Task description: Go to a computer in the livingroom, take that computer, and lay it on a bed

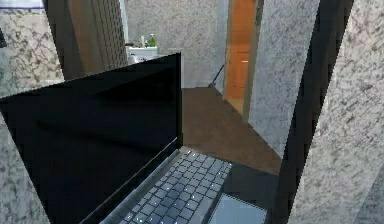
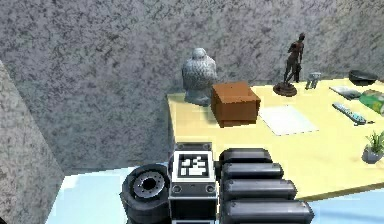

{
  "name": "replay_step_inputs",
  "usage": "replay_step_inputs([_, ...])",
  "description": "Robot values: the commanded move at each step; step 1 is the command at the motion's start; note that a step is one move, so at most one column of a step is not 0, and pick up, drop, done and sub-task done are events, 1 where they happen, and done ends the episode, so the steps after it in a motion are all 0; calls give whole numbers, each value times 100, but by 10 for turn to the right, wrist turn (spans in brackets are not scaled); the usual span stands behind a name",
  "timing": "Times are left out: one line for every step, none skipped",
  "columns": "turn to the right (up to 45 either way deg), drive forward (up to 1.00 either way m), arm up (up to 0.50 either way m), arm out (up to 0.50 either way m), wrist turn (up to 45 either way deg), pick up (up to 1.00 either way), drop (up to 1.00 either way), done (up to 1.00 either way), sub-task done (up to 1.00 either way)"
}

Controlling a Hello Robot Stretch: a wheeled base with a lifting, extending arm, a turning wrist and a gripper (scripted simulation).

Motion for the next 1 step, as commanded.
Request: replay_step_inputs([30,0,0,0,0,0,0,0,0])
